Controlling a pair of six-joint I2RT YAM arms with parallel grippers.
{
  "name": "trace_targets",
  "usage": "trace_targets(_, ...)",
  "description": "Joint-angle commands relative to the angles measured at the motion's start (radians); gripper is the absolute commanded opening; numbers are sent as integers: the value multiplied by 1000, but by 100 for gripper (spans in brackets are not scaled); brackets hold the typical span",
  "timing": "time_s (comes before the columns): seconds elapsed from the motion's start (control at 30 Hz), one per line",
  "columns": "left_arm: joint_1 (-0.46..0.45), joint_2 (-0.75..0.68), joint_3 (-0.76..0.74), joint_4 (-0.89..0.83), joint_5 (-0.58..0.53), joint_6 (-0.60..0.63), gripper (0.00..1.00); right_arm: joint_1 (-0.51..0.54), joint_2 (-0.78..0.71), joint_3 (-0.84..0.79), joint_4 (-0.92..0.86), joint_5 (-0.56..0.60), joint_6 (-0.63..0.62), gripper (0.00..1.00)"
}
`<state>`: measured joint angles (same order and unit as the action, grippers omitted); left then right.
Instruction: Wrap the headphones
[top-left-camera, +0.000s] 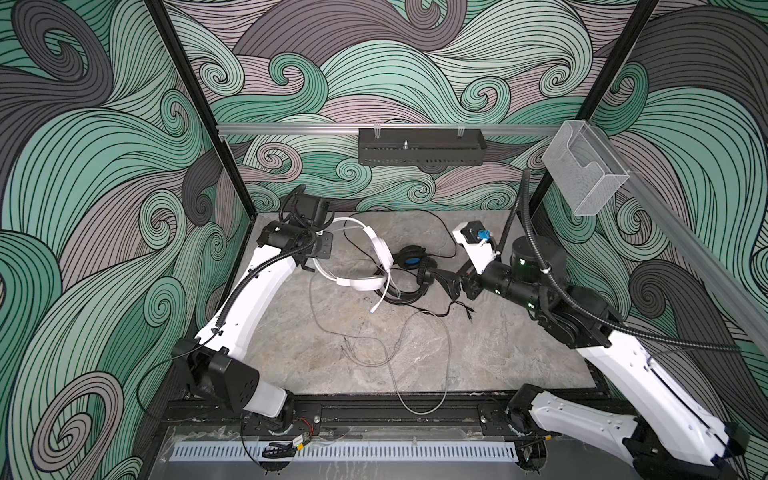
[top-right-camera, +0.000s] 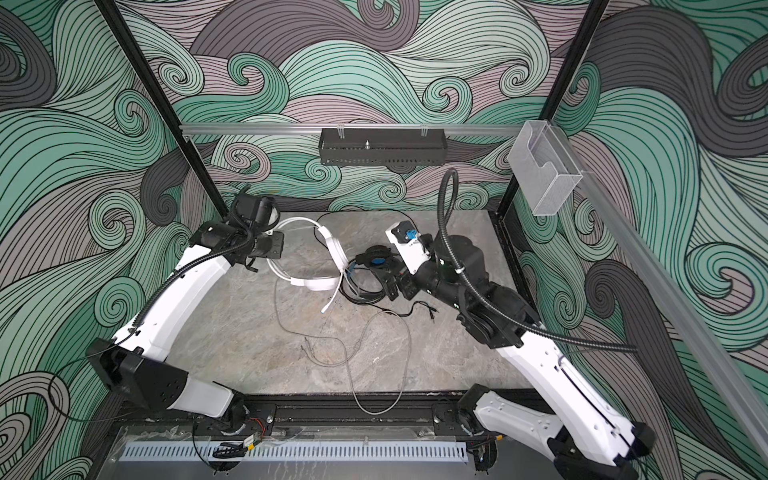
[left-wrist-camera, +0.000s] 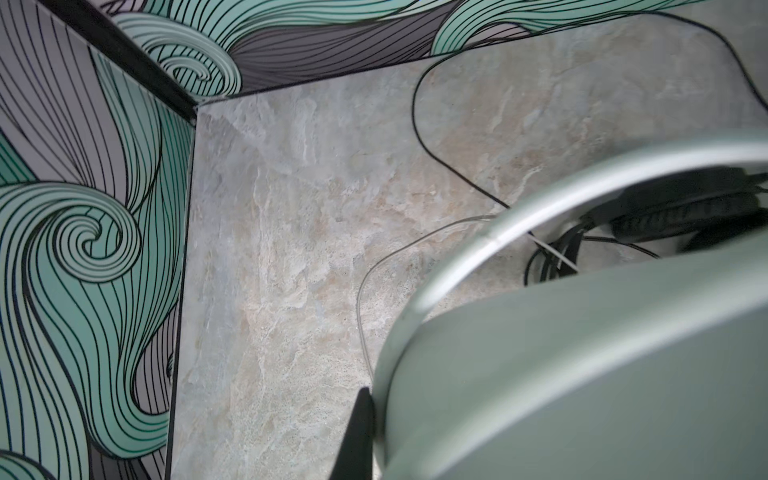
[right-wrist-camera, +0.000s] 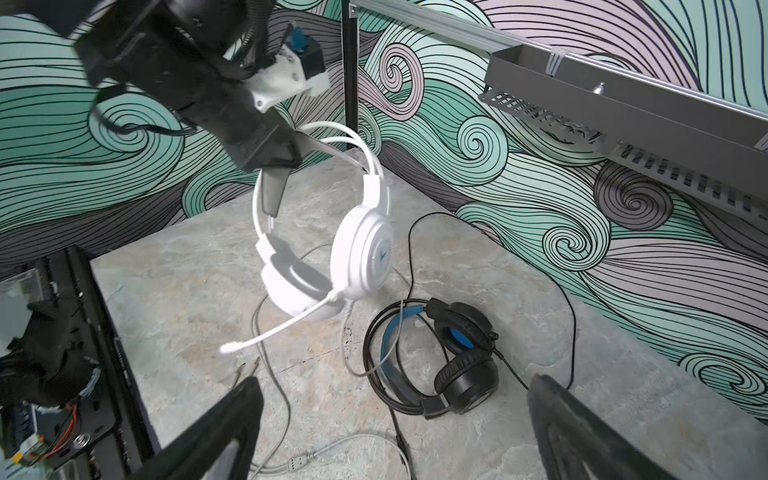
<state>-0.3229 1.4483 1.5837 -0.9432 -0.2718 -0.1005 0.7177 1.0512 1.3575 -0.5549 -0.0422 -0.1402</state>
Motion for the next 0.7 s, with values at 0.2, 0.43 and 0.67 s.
trace_targets(0.2,31,-104,9,104,230,71,0,-12,210,134,-72,-96,5,100)
trace_targets(0.43,35,-54,191,-17,275,128,0,-21,114,-9,-53,-175,-10,100)
trace_targets(0.67,34,58,420,-211,216,-17,0,-18,33,-137,-5,-309,28,99)
